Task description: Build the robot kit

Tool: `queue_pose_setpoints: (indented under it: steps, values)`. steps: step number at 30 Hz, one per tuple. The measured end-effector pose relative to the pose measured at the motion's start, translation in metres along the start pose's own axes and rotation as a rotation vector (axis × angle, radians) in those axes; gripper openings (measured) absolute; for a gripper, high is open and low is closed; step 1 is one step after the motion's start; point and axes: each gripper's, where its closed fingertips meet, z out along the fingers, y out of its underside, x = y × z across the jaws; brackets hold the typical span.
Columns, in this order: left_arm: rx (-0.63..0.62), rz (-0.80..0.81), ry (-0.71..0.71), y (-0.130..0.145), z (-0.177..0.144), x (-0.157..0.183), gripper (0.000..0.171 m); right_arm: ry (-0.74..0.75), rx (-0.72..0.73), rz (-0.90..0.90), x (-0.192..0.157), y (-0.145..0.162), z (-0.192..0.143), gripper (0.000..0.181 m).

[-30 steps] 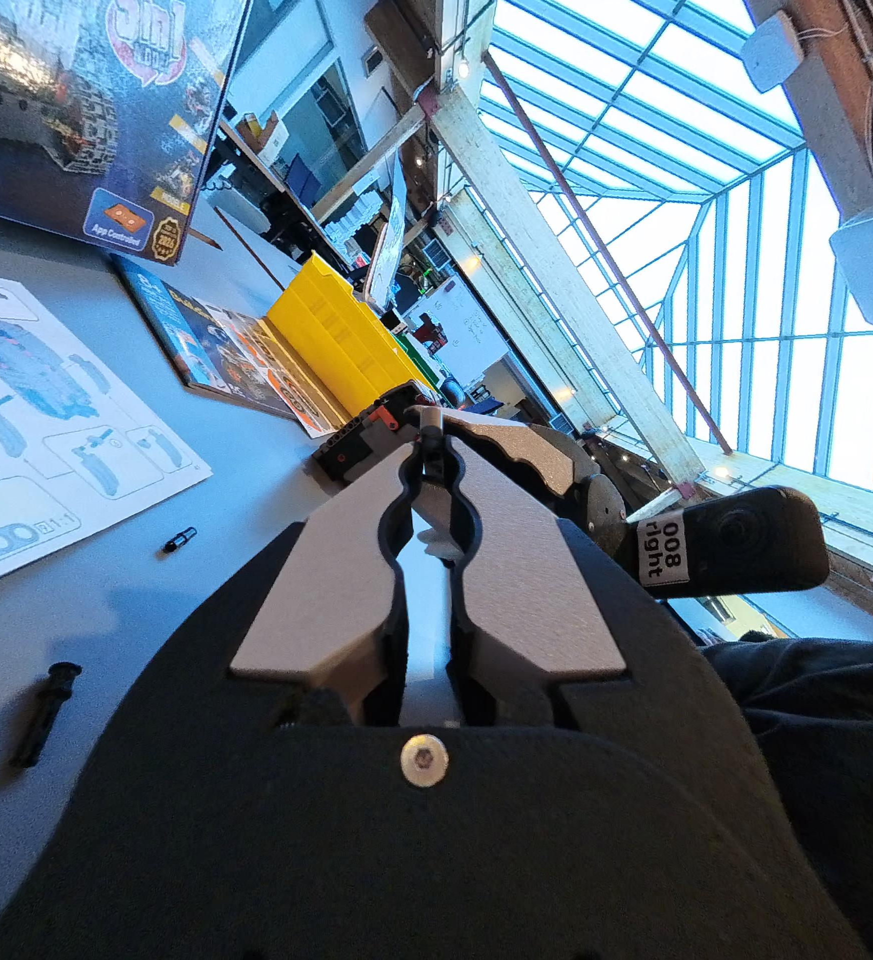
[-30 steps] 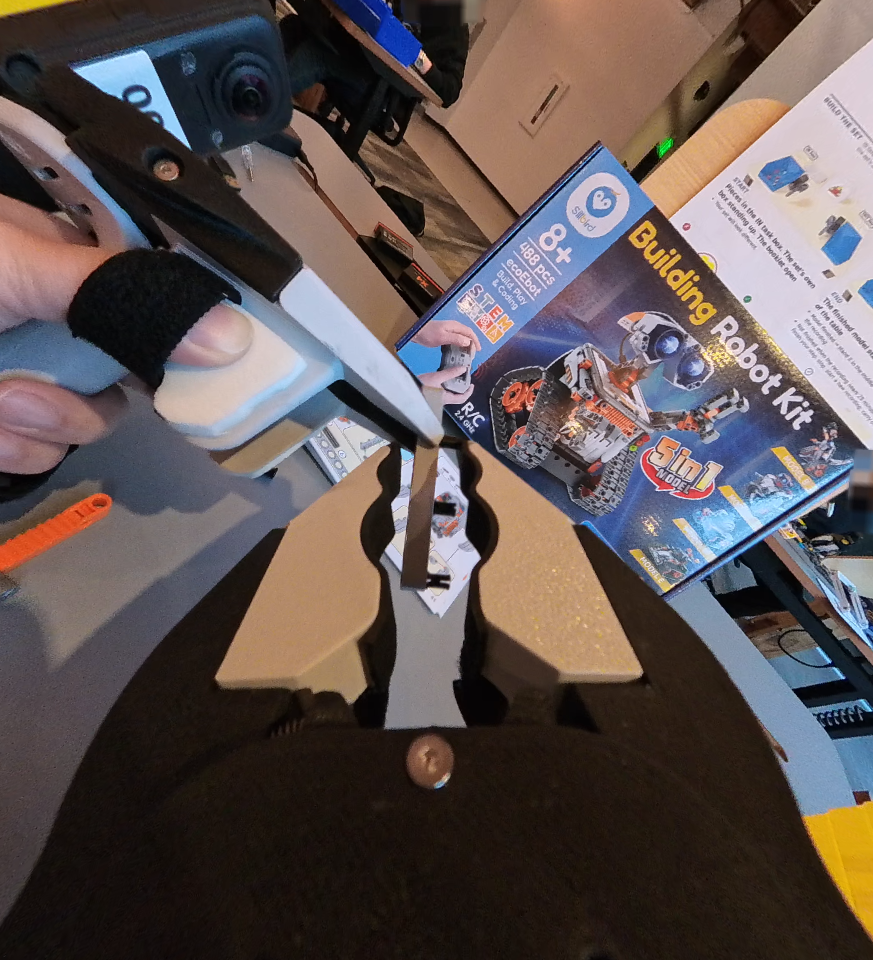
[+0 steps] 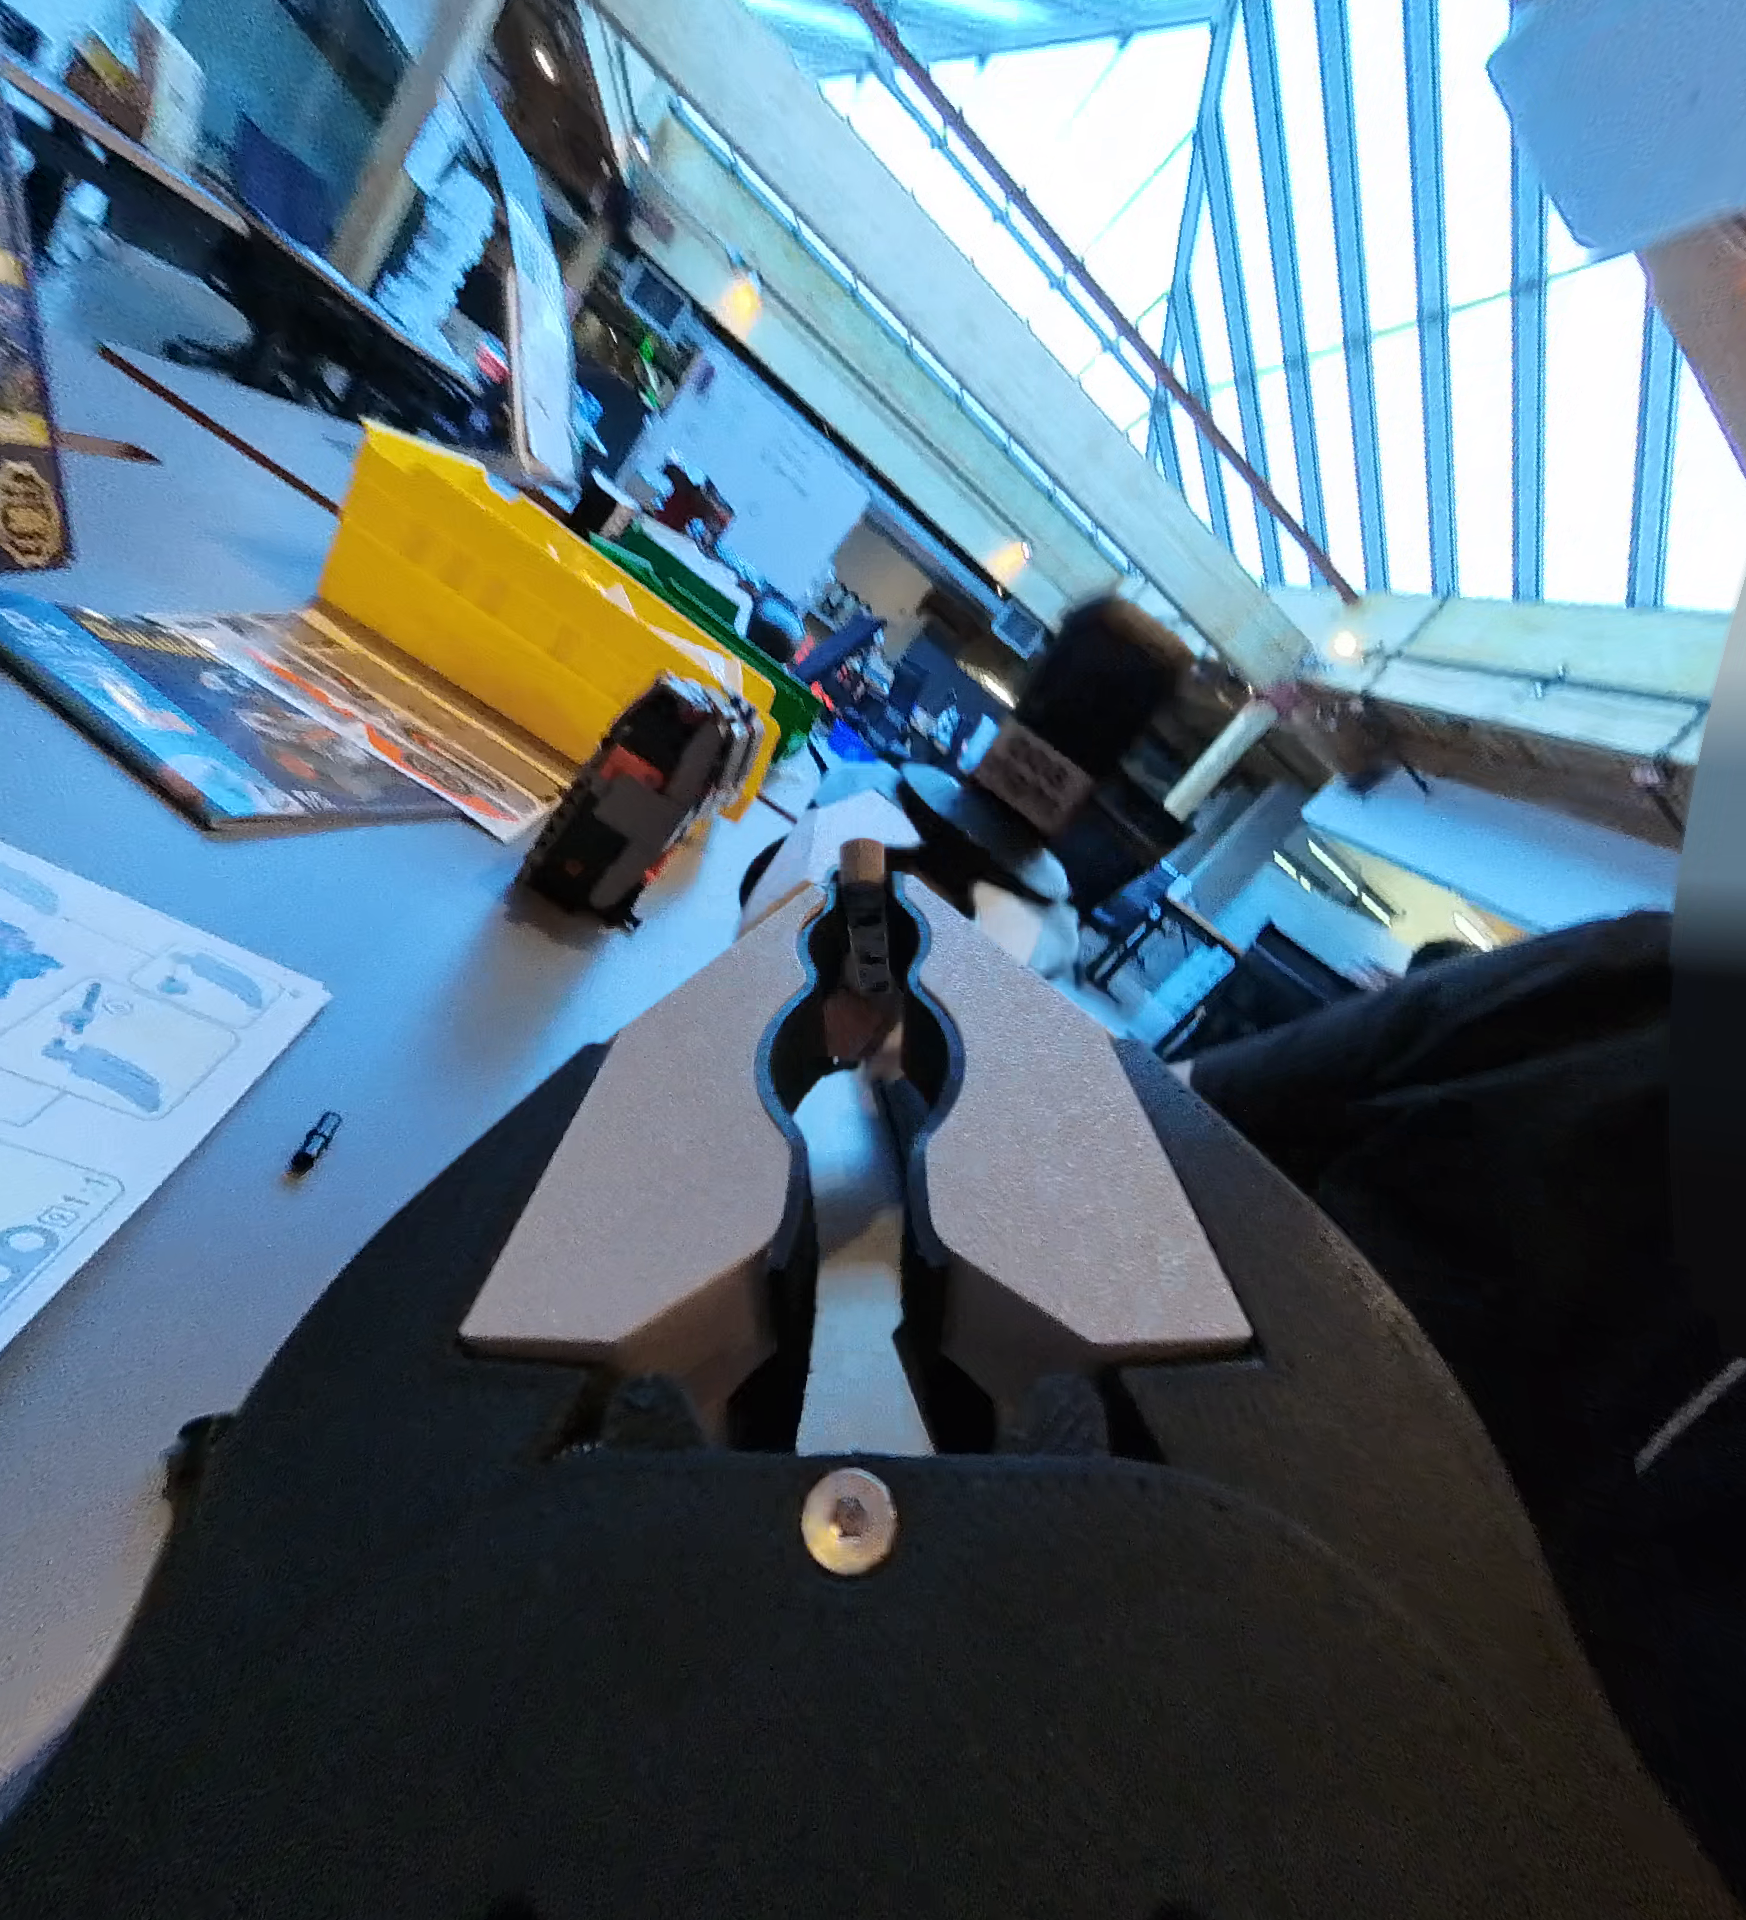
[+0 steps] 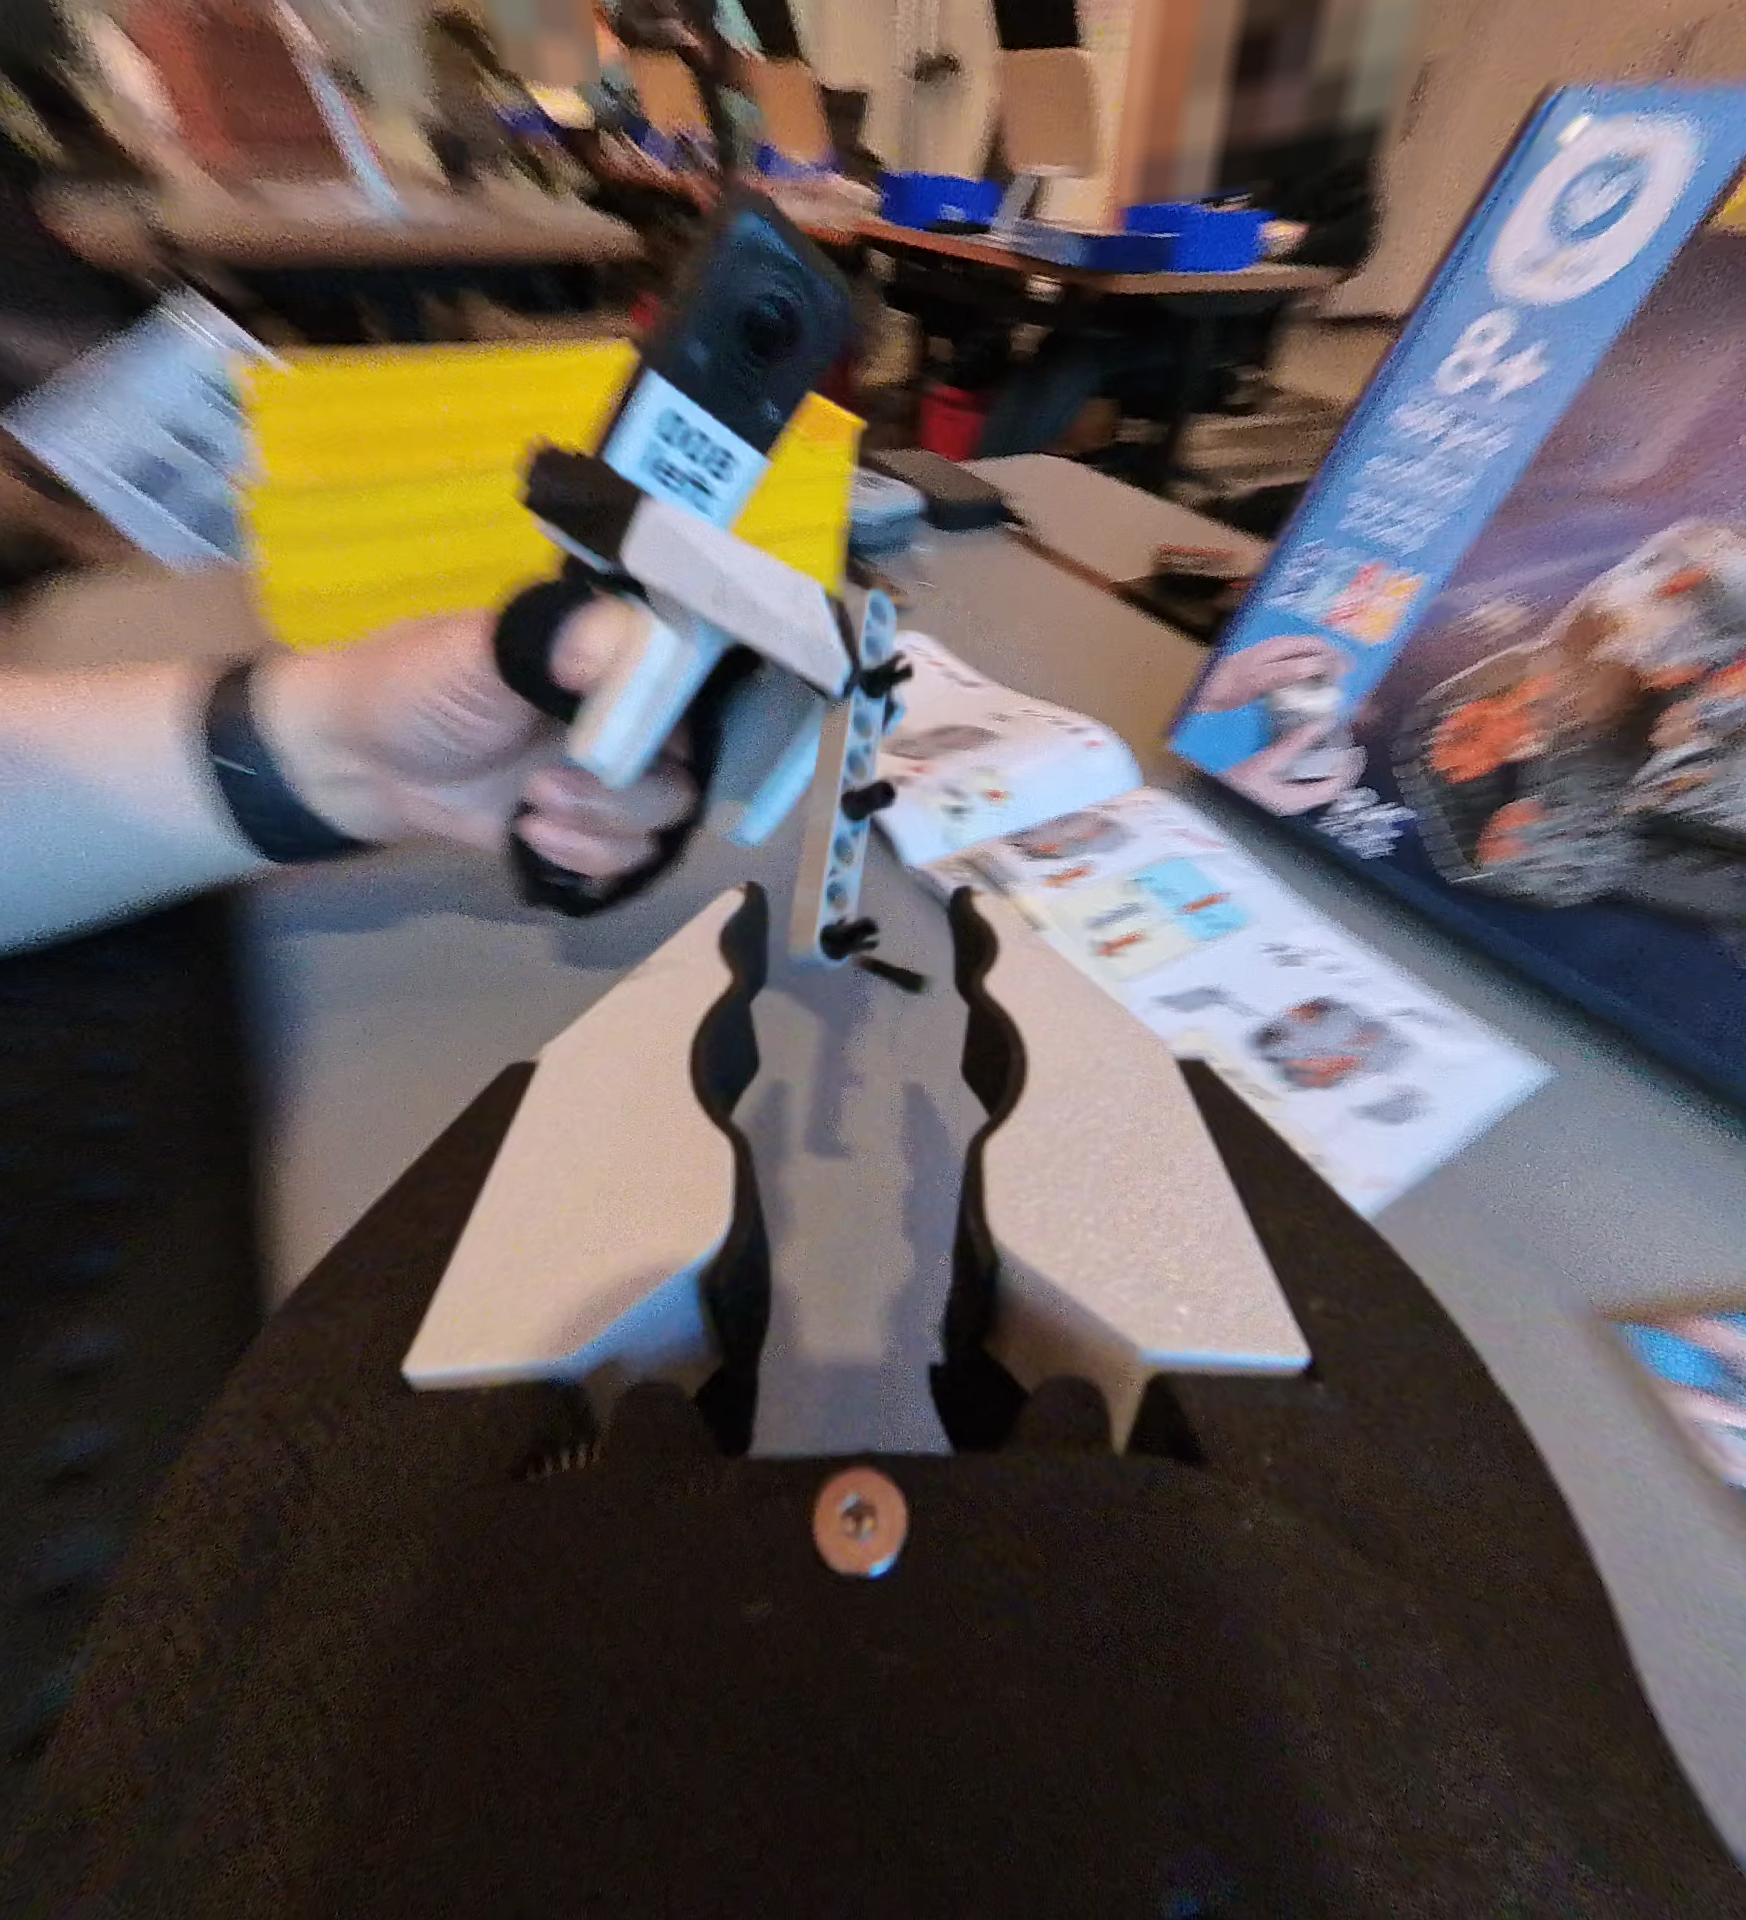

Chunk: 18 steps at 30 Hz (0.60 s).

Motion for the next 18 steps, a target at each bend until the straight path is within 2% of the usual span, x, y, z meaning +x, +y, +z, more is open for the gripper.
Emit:
queue_pose_setpoints:
  steps: [2,3,5,8,14,18]
  values:
    - [-0.039,0.014,0.04,0.005,-0.001,0.005,0.003,-0.15,0.057,0.184,-0.009,-0.008,-0.004,0.019]
    - [-0.05,0.022,0.045,0.006,-0.001,0.006,0.003,-0.193,0.06,0.245,-0.011,-0.008,-0.004,0.02]
    - [-0.067,0.043,0.031,0.008,-0.003,0.004,0.003,-0.262,0.009,0.276,-0.019,-0.001,-0.003,0.007]
    - [-0.023,0.028,0.08,0.002,-0.004,0.011,0.003,-0.258,0.063,0.273,-0.022,-0.008,-0.003,0.006]
    - [0.193,-0.112,0.15,-0.021,-0.003,0.008,0.005,-0.176,0.175,0.401,-0.019,-0.016,0.018,0.004]
    - [0.293,-0.123,0.146,-0.035,-0.01,0.006,0.009,-0.127,0.273,0.493,-0.015,-0.029,0.027,0.003]
